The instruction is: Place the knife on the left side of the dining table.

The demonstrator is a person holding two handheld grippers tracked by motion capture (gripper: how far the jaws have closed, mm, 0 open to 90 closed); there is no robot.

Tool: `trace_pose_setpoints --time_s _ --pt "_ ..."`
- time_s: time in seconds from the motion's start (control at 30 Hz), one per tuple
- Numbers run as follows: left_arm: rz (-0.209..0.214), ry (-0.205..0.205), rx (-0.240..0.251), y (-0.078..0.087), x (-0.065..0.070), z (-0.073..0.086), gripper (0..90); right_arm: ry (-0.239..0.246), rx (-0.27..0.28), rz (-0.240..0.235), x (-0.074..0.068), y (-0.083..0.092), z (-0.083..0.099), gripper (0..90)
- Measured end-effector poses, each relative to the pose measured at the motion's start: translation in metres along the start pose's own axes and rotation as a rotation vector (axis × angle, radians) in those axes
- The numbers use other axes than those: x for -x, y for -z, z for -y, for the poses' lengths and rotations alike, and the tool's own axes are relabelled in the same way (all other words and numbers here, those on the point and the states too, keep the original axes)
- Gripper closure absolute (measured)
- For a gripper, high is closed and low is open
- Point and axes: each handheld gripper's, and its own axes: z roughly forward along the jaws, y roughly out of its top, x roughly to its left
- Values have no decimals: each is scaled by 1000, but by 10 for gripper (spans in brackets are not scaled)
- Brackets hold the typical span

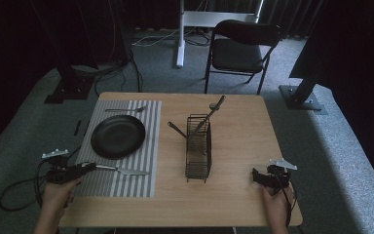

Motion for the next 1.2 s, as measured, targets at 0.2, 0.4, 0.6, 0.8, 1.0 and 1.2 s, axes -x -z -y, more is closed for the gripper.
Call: trace_pose_setpoints --time_s 0.2,0.4,0.6,0.8,1.0,1.2 --pt "5 15 -22 -5 -8 4 569 0 0 0 0 0 0 125" --pt "-14 14 -37 -10 -13 7 548 0 0 0 0 0 0 125" --pt "-33 25 -57 -15 -18 10 532 0 0 0 0 0 0 125" --pt "-68 28 -72 -22 -20 14 516 0 0 0 0 0 0 125" --pt "-96 24 -94 -30 -22 17 492 0 0 0 0 0 0 125" --pt "-134 3 -99 -35 -20 20 489 0 0 0 0 0 0 125"
